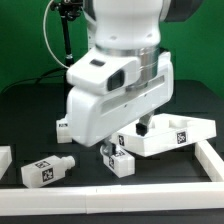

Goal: Assemble one leg

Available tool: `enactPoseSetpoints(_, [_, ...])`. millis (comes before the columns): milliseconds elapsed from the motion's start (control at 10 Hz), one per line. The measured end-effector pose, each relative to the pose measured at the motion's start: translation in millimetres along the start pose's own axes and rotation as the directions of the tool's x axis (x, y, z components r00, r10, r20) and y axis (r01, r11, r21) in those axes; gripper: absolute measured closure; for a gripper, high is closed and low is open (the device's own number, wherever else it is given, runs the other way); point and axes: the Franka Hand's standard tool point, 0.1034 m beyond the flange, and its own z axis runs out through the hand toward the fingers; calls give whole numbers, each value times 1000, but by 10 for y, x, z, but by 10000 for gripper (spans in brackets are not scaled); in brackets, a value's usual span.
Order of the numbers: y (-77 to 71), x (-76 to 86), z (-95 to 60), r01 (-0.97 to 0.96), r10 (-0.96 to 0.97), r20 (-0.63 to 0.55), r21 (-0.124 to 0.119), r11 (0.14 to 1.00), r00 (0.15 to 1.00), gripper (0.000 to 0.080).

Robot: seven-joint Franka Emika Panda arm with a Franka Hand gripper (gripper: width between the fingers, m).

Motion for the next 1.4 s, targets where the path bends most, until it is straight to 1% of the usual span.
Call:
enactPoseSetpoints(200, [-38, 110, -13, -62, 62, 1, 0, 998, 998, 150])
enactPoseSetpoints(500, [-26, 108, -9, -49, 49, -5, 3, 999, 999, 150])
enactPoseSetpoints(700, [14, 62, 39, -58, 58, 2, 5, 998, 998, 150])
enactPoseSetpoints(800, [72, 17, 77, -55, 55, 5, 13, 998, 998, 150])
enactPoseSetpoints(900, [137, -21, 111, -58, 58, 7, 16, 998, 998, 150])
enactPoseSetpoints(1000, [151, -39, 139, -60, 60, 10, 19, 998, 998, 150])
enactPoseSetpoints(1200, [126, -47, 212, -58, 58, 7, 18, 998, 998, 150])
enactPoseSetpoints(1400, [88, -43, 256, -55, 55, 13, 22, 998, 998, 150])
